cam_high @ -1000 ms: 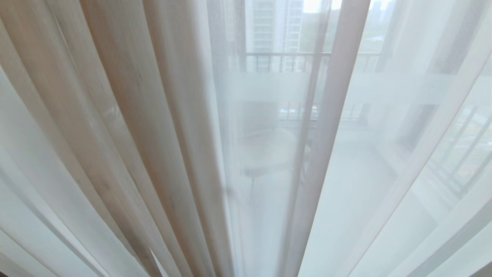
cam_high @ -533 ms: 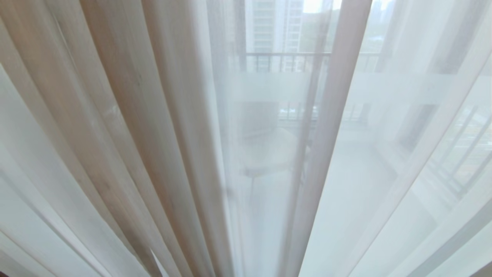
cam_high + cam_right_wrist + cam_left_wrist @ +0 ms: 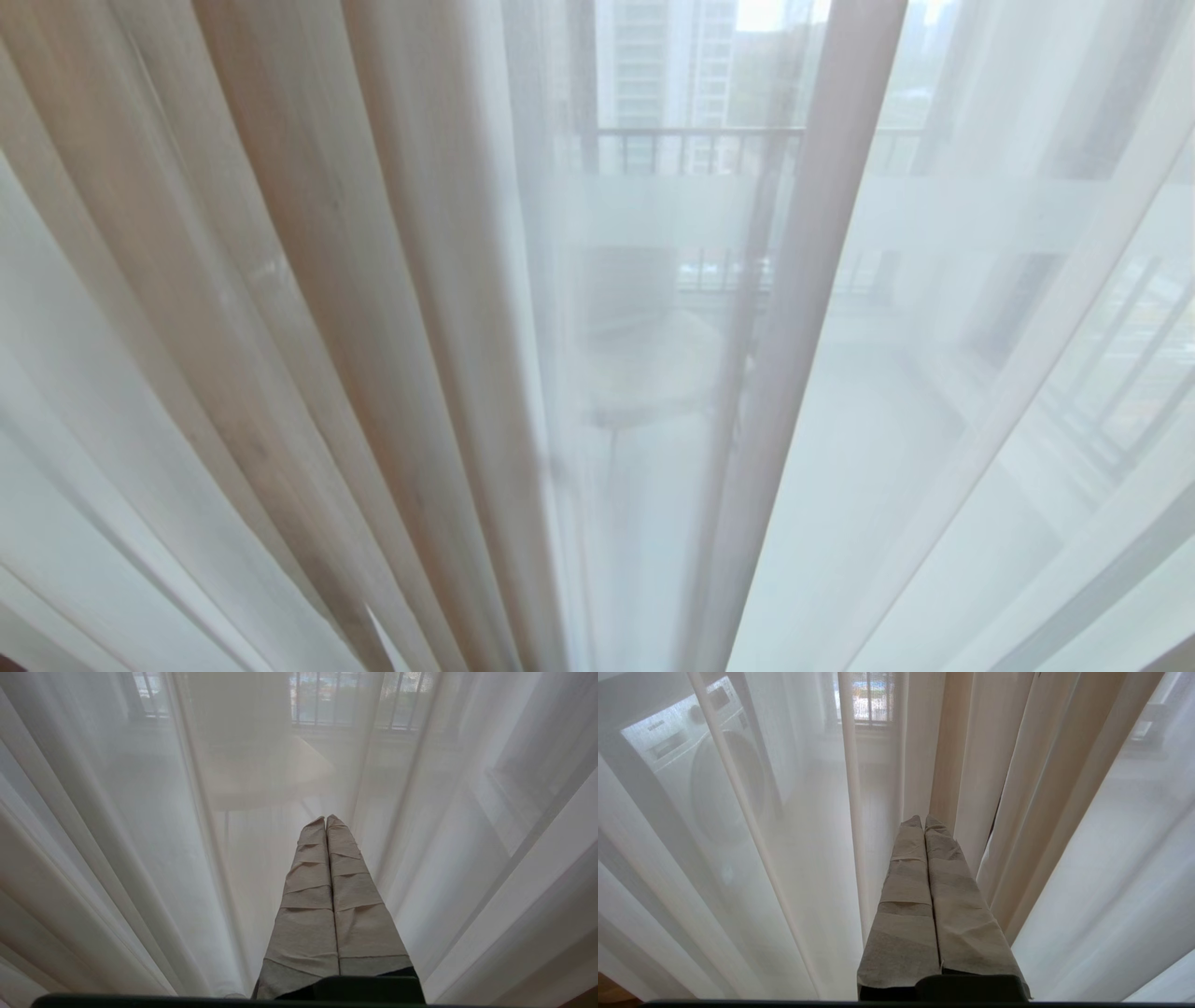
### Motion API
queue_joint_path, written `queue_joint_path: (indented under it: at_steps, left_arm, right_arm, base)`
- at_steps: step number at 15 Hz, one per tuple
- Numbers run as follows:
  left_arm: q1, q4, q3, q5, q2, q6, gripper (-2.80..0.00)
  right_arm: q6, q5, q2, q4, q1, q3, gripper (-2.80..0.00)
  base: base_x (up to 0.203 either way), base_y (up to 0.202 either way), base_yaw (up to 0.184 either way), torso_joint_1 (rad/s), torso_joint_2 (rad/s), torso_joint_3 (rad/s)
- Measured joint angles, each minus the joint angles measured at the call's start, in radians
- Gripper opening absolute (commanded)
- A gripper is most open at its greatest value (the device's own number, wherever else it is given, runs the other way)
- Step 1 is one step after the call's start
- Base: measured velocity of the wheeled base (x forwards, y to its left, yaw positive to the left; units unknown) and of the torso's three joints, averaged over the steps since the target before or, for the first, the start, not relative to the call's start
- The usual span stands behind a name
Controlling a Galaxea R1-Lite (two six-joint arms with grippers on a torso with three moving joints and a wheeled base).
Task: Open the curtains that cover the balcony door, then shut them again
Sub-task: Close the outer curtains on both sides
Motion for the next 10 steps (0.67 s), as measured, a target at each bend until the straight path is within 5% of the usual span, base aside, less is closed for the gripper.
queue_joint_path:
  at_steps: [10]
  left_arm:
    - [0.000, 0.000, 0.000, 0.000, 0.000, 0.000, -2.80]
  right_arm:
    - [0.000, 0.000, 0.000, 0.000, 0.000, 0.000, -2.80]
  base:
    - [0.000, 0.000, 0.000, 0.000, 0.00, 0.000]
